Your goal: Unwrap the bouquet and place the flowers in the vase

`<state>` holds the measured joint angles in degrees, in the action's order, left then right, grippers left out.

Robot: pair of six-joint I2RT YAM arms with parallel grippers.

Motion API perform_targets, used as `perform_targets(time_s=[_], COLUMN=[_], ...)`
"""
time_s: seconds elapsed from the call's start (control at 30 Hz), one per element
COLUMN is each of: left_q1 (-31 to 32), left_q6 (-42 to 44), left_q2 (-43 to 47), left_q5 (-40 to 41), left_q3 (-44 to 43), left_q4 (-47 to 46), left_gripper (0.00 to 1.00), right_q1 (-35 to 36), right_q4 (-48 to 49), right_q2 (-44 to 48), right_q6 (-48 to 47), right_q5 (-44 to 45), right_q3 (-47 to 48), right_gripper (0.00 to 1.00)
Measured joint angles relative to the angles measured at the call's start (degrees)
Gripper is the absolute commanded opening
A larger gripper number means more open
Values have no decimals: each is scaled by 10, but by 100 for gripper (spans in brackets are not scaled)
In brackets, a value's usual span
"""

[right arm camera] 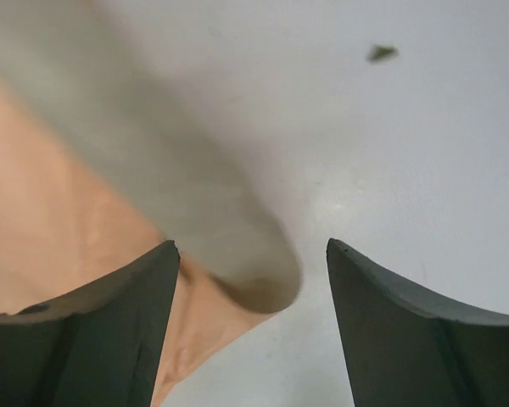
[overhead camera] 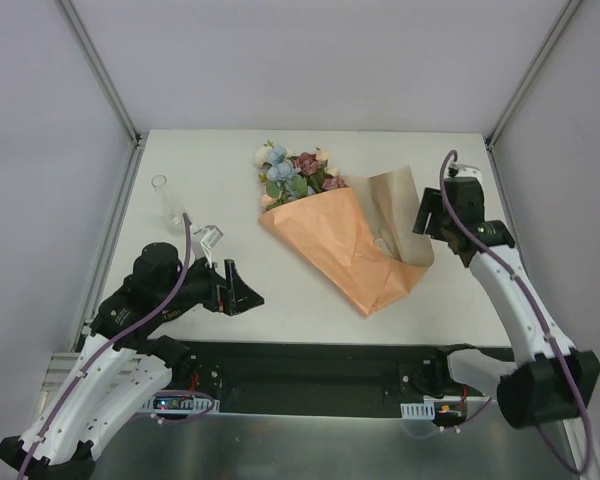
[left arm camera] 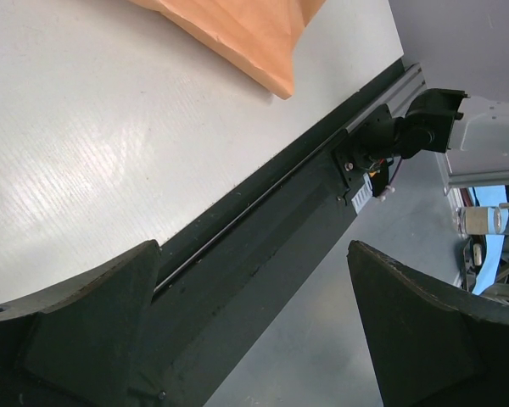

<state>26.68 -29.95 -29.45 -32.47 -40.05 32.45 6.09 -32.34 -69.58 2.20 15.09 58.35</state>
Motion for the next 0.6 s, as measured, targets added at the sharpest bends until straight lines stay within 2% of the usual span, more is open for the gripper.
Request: perform_targets(time_s=[0.1, 0.2, 0.27, 0.3, 0.4, 0.5, 0.6], left_q1=[0, 0, 0, 0, 0, 0, 0], left_q6=[2, 6, 7, 7, 8, 7, 4], left_q2=[-9, -20, -24, -25, -23, -17, 0], left_q5=[0, 0, 0, 0, 0, 1, 1], left_q3=[-2, -9, -13, -14, -18, -18, -18], left_q4=[0, 0, 0, 0, 0, 1, 1], left_gripper=[92, 92, 92, 92, 92, 92, 93], right_q1=[114, 168, 184, 185, 186, 178, 124], right_q4=[29, 62, 92, 101, 109, 110, 99], right_q2=[99, 137, 126, 112, -3, -138, -206], right_q6=[-24, -33, -31, -31, -25, -15, 5], right_q5=[-3, -36, -94, -115, -205, -239, -261], right_q3=[2, 0, -1, -1, 36, 79, 67], right_gripper=[74, 78, 77, 70, 69, 69, 70])
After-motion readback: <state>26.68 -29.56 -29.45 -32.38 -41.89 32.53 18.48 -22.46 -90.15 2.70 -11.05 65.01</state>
